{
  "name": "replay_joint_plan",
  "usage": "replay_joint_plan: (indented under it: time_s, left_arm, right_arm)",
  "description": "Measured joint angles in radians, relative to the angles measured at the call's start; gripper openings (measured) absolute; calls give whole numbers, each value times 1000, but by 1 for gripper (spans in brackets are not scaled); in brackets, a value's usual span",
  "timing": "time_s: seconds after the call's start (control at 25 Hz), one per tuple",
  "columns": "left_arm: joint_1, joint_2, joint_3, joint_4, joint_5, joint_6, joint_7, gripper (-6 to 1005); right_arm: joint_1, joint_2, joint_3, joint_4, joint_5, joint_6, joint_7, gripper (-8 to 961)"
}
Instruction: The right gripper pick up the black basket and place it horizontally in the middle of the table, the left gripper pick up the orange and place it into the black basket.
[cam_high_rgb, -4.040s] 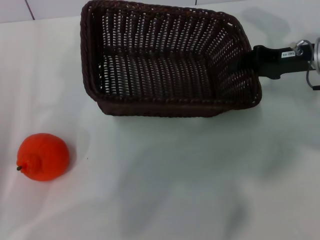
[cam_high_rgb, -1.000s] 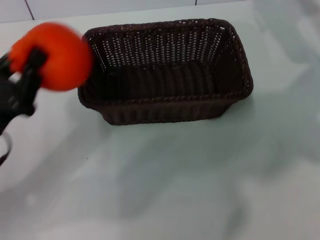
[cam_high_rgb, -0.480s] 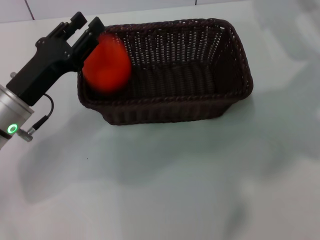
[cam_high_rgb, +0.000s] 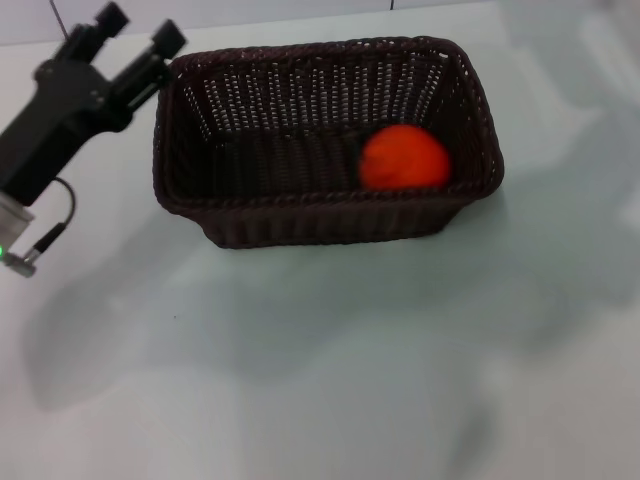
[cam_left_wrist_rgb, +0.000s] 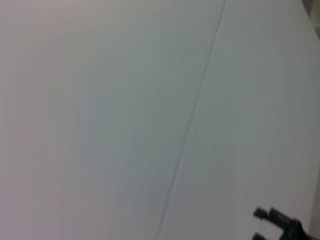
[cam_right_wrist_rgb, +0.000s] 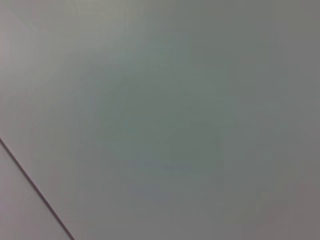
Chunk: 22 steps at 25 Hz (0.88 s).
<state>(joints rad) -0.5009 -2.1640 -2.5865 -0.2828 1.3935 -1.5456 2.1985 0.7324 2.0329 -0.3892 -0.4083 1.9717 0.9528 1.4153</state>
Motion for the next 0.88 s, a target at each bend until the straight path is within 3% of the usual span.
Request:
replay_joint_plan:
  time_s: [0.28,0.52,0.88]
  left_arm:
    - [108,-2,-87,-22,-146,-137,74,896]
    - [198,-4,-198,16,-282,-253,163,905]
    - [270,-3,-281,32,-320,-292,166,905]
  right_arm:
    - [45,-2,6,19,48,-33,-121,870]
    - [78,2,36,56,137,-41,-347,870]
    - [100,14,51,95,154,-36,-665,868]
